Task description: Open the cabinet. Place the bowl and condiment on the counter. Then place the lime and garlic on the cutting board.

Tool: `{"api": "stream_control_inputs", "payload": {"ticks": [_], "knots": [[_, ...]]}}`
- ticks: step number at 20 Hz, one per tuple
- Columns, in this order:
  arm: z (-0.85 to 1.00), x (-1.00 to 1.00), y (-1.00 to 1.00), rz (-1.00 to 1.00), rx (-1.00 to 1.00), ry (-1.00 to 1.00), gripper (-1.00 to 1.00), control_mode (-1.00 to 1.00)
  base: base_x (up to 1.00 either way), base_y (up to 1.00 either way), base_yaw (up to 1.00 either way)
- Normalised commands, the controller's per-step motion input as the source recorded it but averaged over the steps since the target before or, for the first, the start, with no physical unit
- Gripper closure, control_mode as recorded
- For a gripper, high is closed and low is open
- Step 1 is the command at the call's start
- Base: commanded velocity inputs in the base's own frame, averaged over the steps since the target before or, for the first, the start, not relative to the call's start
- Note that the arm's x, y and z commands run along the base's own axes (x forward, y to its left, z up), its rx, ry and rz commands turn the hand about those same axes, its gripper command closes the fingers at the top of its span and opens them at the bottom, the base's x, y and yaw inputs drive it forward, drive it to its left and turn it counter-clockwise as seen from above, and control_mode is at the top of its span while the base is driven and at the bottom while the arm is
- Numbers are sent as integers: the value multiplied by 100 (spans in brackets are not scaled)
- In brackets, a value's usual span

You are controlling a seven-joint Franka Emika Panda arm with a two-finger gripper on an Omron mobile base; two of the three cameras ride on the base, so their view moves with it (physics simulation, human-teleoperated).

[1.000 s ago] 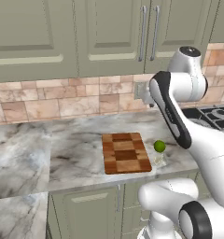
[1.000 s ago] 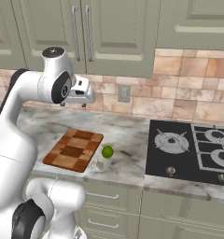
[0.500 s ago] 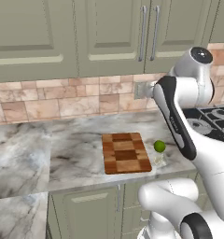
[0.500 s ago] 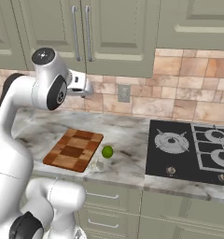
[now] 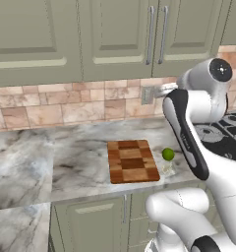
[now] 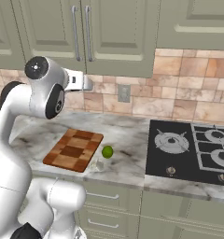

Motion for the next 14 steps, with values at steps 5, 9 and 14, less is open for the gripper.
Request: {"api": "stream_control_inputs", "payload": {"ticks": [5, 9, 14], "knots": [[23, 0, -4, 0, 0, -20, -100, -100, 0, 0, 0], [30, -2, -3, 0, 0, -14, -100, -100, 0, 0, 0], [28, -3, 0, 0, 0, -14, -100, -100, 0, 0, 0]]}}
